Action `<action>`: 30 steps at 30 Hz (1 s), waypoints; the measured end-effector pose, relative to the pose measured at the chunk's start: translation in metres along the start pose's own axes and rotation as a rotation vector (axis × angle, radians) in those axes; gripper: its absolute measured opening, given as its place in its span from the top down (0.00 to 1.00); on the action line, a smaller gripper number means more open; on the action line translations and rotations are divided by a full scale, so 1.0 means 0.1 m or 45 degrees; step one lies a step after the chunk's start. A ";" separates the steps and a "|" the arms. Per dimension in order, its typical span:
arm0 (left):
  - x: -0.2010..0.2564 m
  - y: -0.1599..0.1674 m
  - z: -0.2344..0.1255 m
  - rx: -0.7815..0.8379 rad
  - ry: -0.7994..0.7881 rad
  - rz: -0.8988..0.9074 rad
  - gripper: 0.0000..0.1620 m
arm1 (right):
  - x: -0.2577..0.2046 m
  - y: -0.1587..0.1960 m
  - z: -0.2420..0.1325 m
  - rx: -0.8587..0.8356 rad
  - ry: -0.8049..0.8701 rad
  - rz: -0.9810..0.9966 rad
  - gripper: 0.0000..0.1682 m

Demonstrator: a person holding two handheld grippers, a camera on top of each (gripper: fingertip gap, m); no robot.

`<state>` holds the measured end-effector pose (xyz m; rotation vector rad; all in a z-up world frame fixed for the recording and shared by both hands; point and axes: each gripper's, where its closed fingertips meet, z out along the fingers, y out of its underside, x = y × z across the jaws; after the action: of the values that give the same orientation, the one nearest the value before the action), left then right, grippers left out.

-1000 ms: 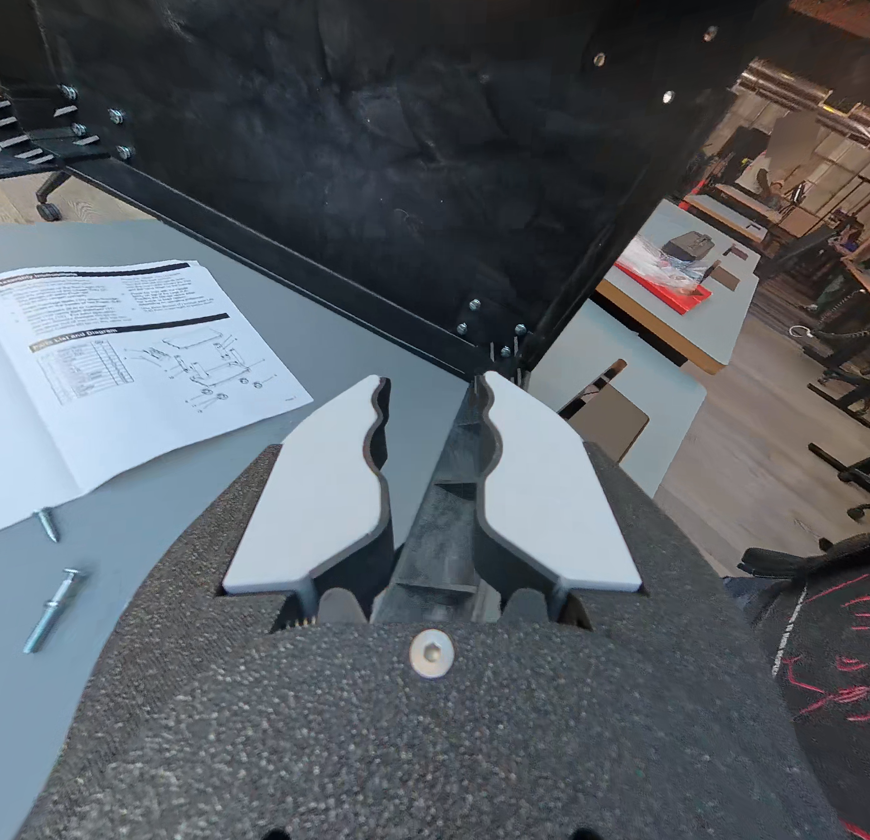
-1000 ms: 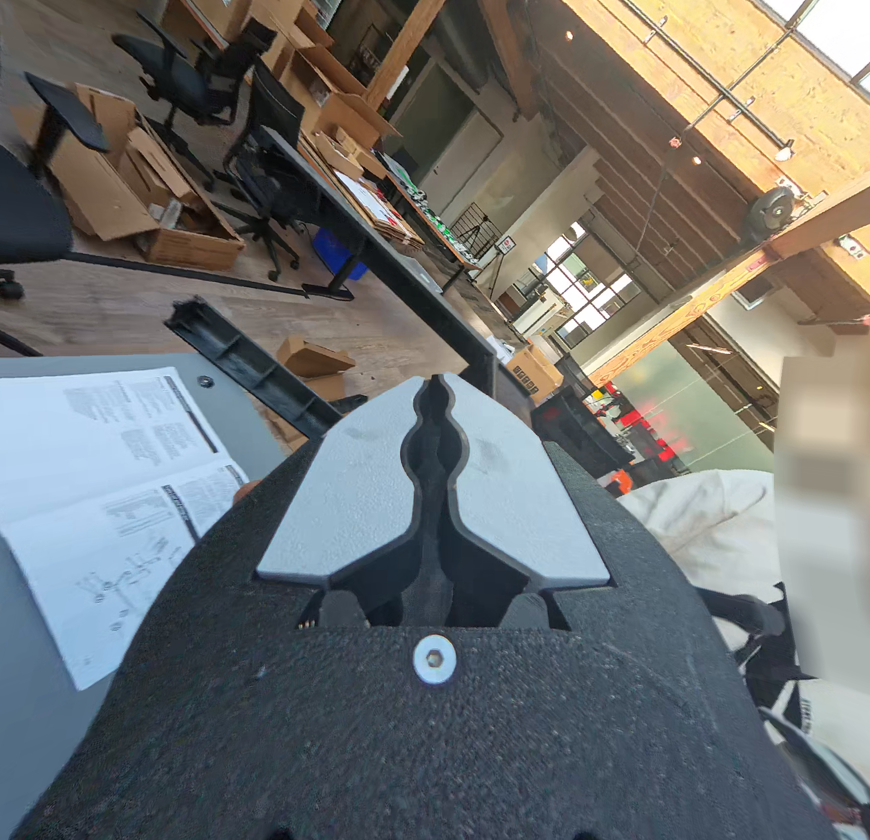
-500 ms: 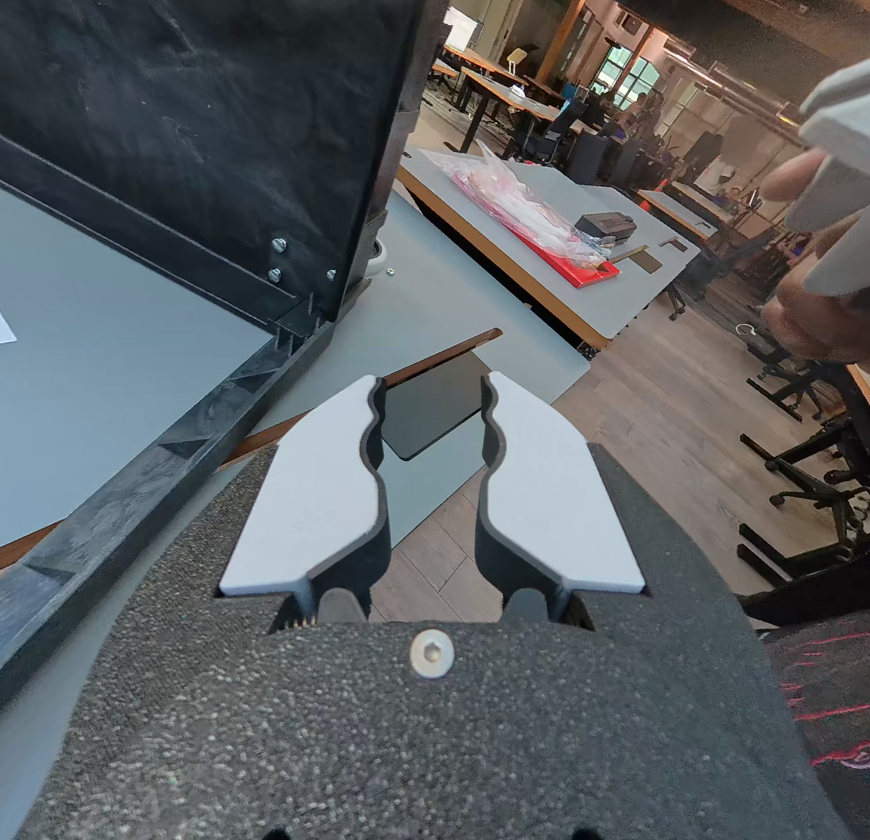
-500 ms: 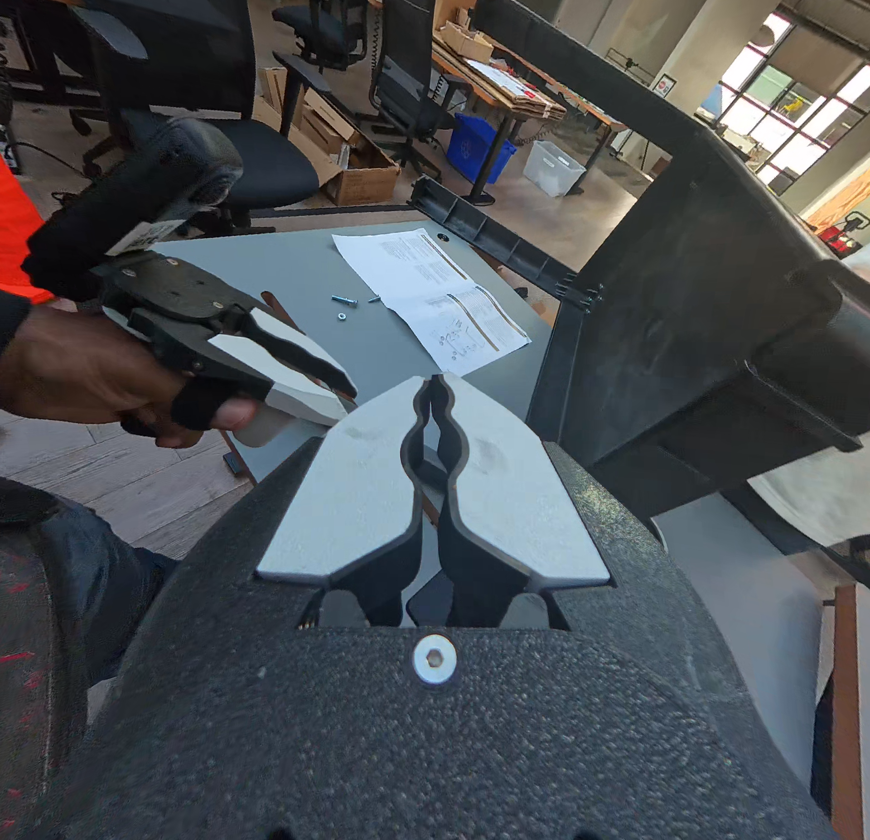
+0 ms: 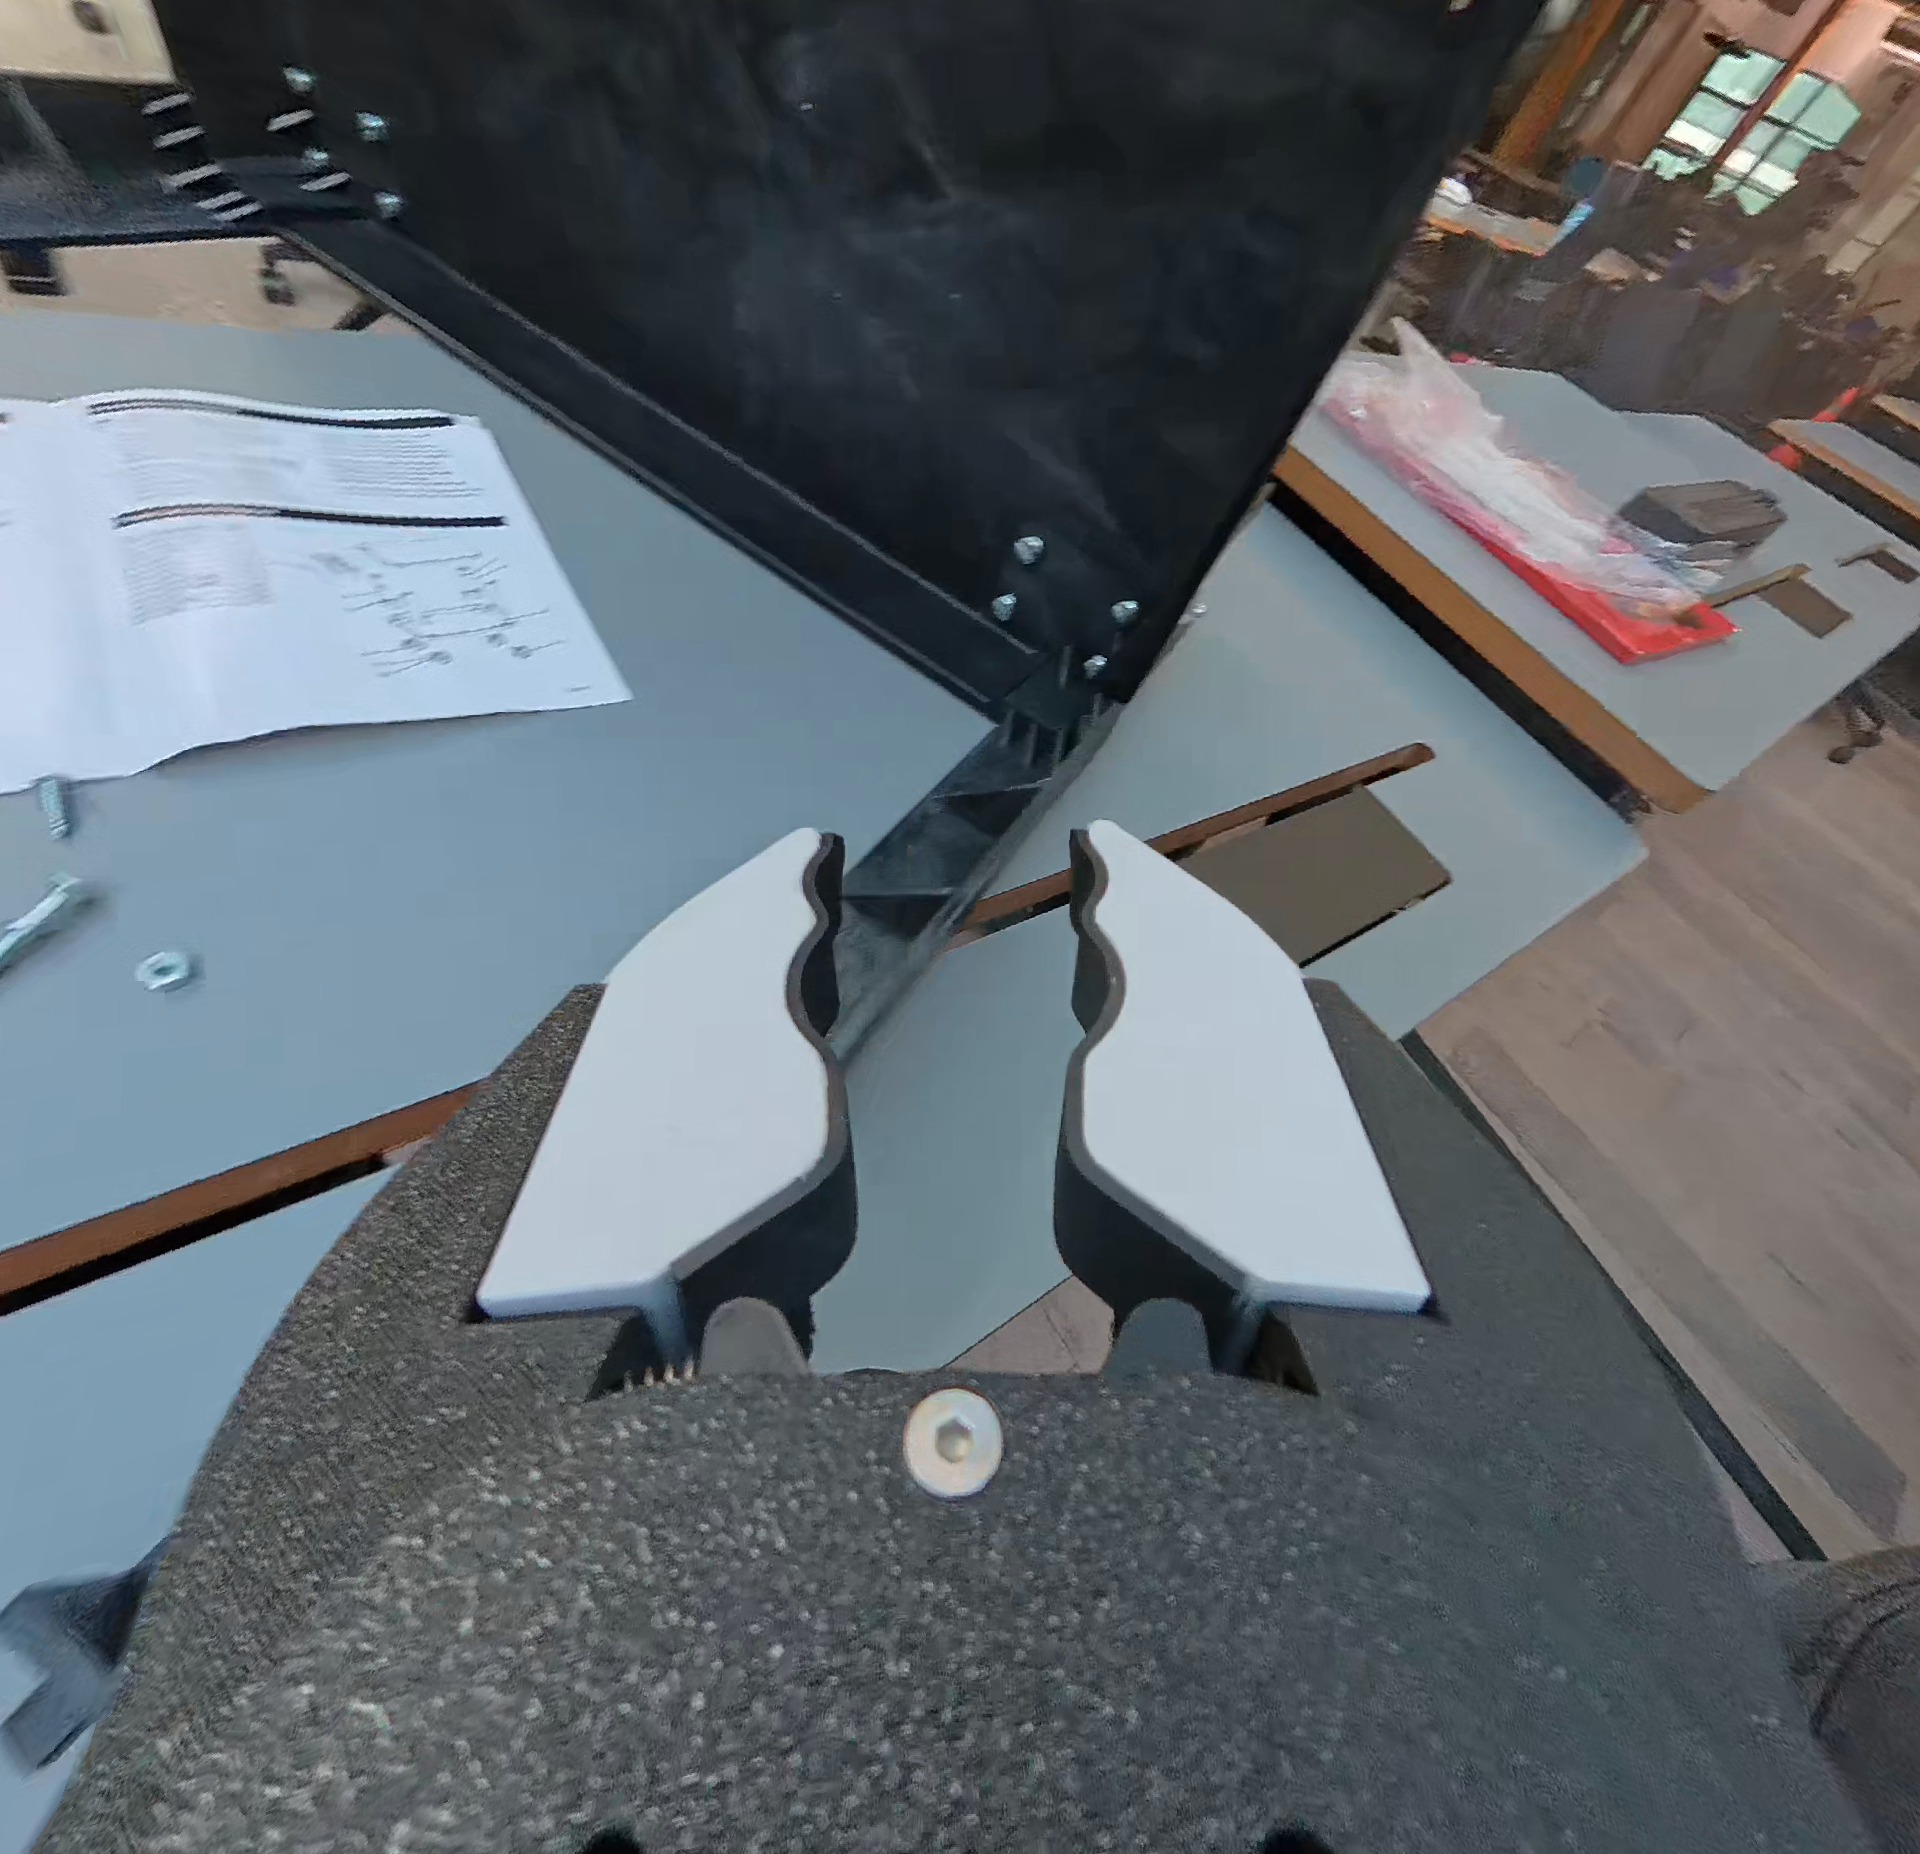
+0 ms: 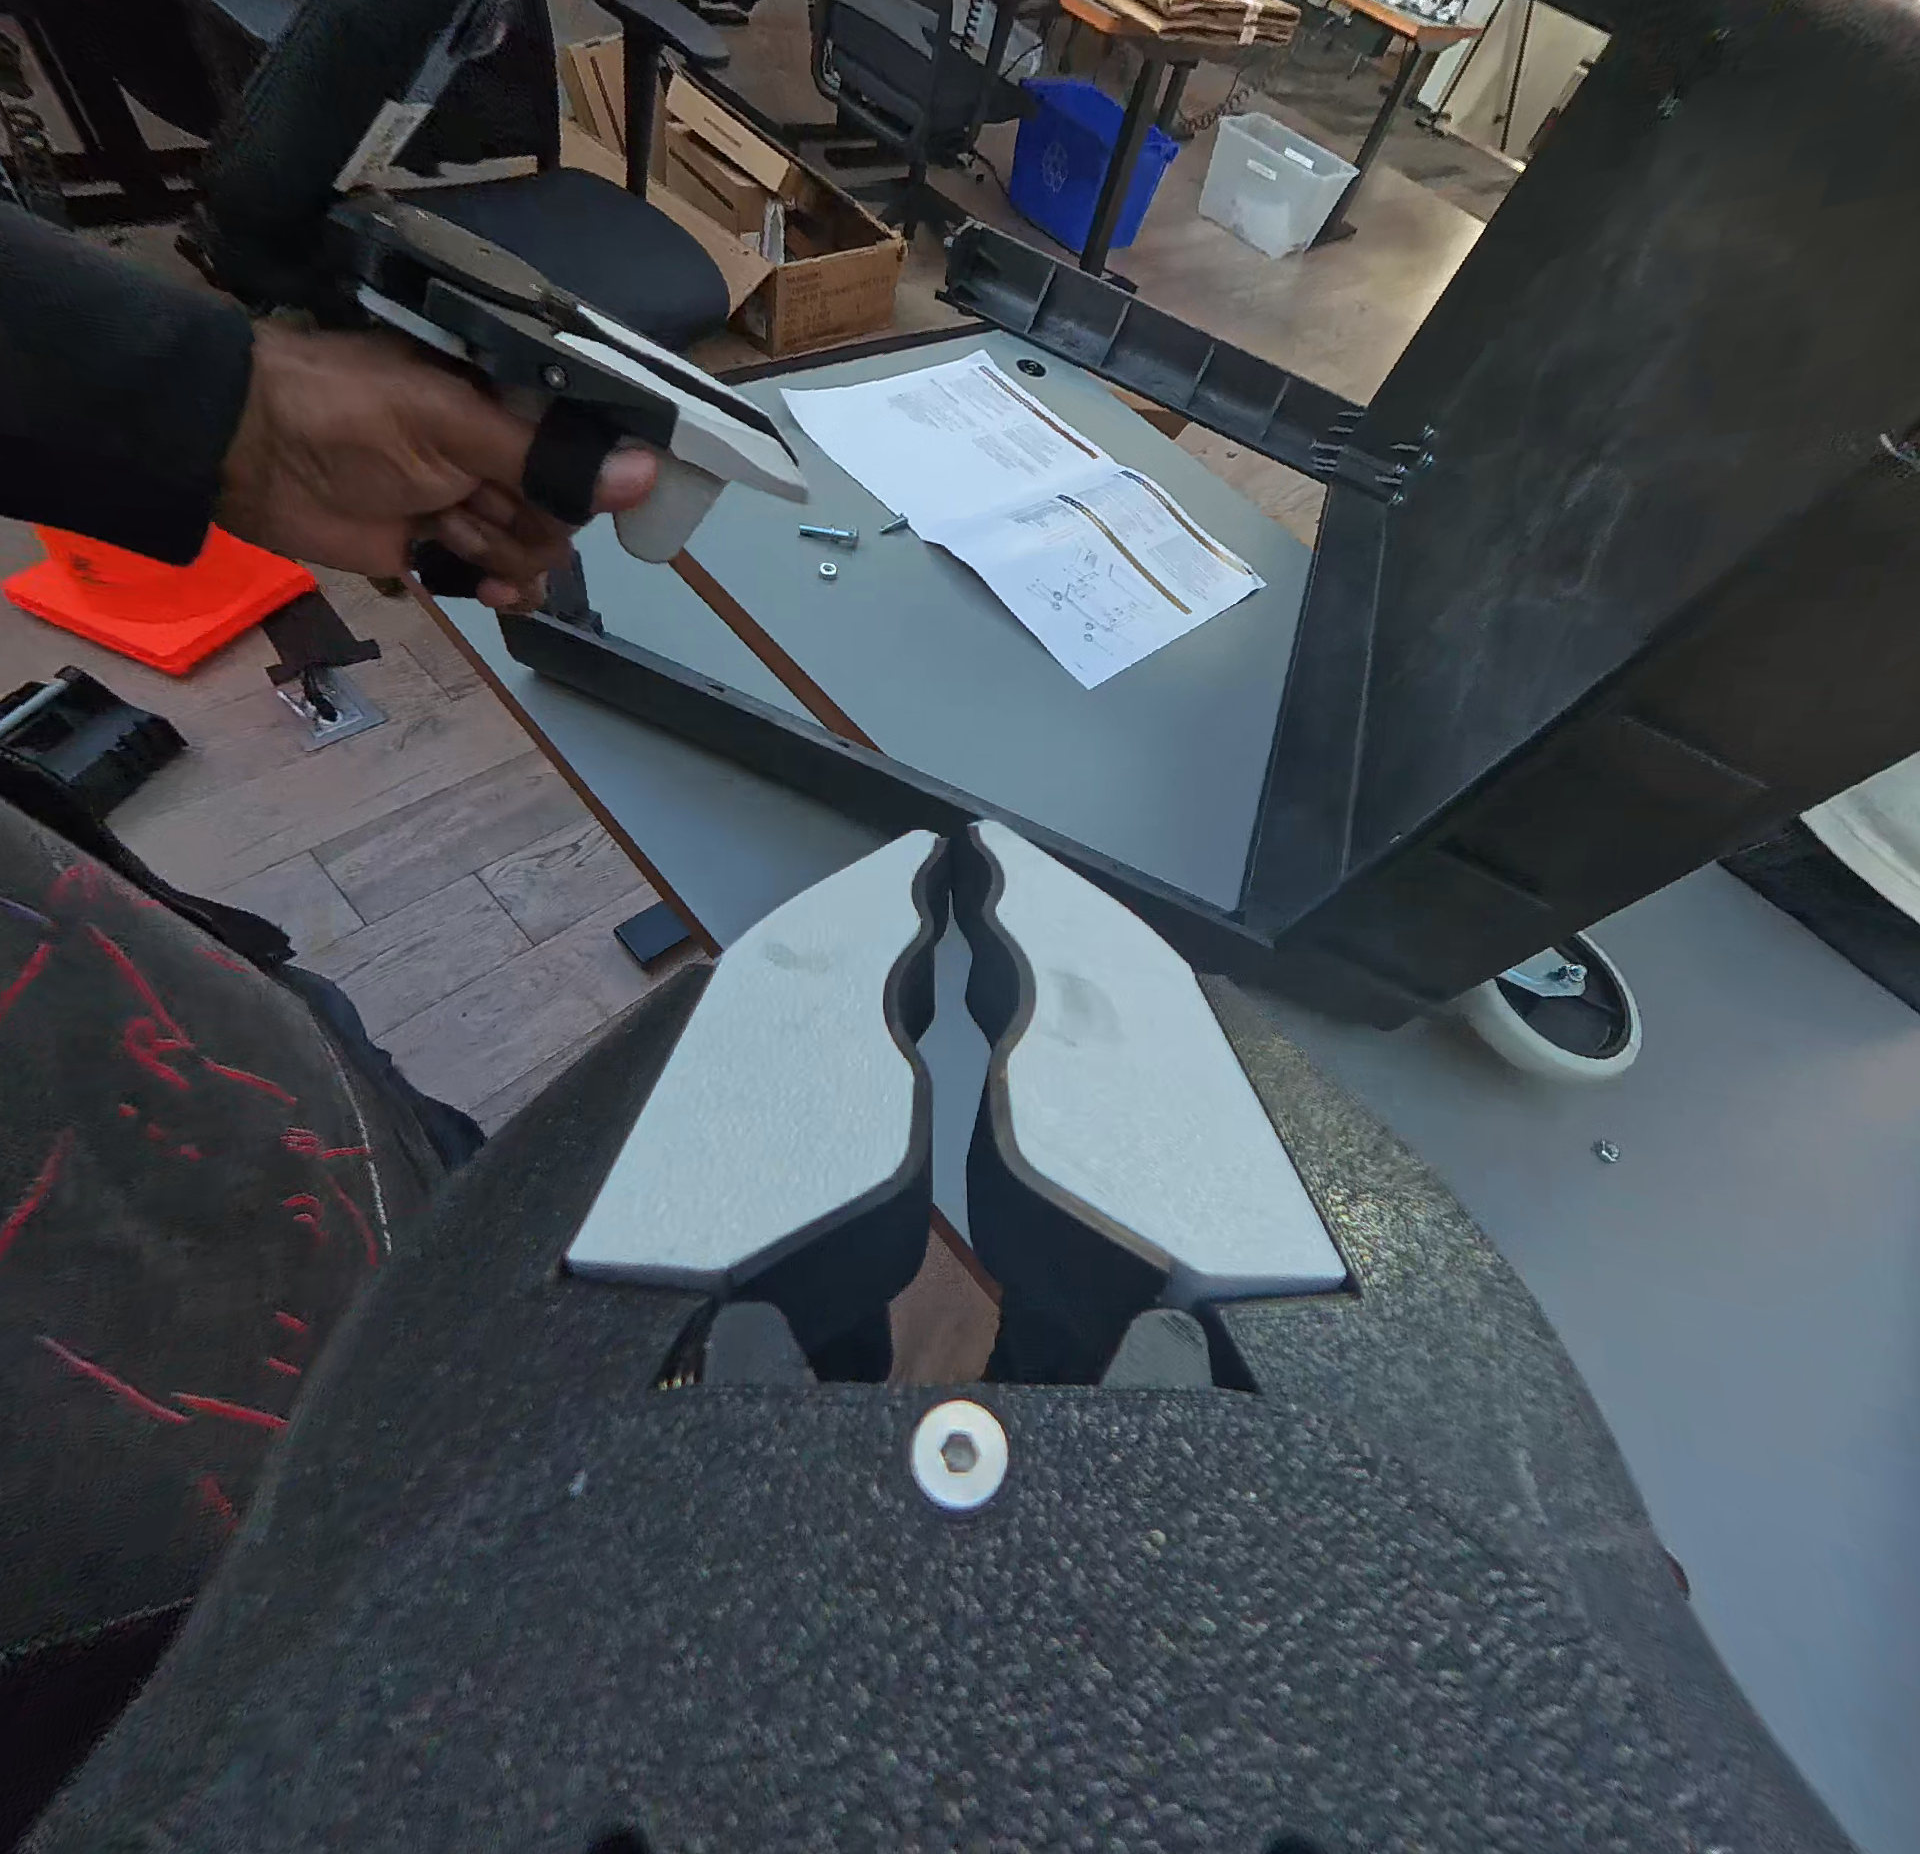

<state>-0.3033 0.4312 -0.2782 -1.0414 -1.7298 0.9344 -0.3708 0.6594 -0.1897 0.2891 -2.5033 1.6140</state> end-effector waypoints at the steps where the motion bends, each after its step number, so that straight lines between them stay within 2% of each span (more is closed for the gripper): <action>1: -0.26 0.06 -0.10 -0.010 -0.059 -0.018 0.74 | -0.01 0.01 0.06 -0.016 0.010 0.025 1.00; 5: -1.18 0.22 -0.47 -0.048 -0.239 -0.070 0.74 | -0.02 -0.09 0.42 -0.041 0.043 0.144 1.00; 8: -1.76 0.32 -0.53 -0.091 -0.325 -0.105 0.74 | -0.08 -0.20 0.77 -0.080 0.013 0.152 1.00; 15: -2.70 0.56 0.05 -0.291 -0.344 -0.023 0.75 | -0.11 -0.41 1.26 -0.148 -0.018 0.134 1.00; 23: -3.16 0.77 0.88 -0.676 -0.239 0.225 0.81 | -0.15 -0.21 1.28 -0.286 0.058 0.220 1.00; 27: -3.33 0.90 0.97 -0.802 -0.255 0.322 0.83 | -0.12 -0.18 1.24 -0.314 0.117 0.261 1.00; 30: -3.33 0.94 0.97 -0.809 -0.241 0.309 0.83 | -0.11 -0.17 1.22 -0.324 0.144 0.285 1.00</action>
<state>-0.2850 0.1440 -0.4941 -1.6422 -2.1602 0.6455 -0.3590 0.5422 -0.2276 -0.1134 -2.6898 1.3144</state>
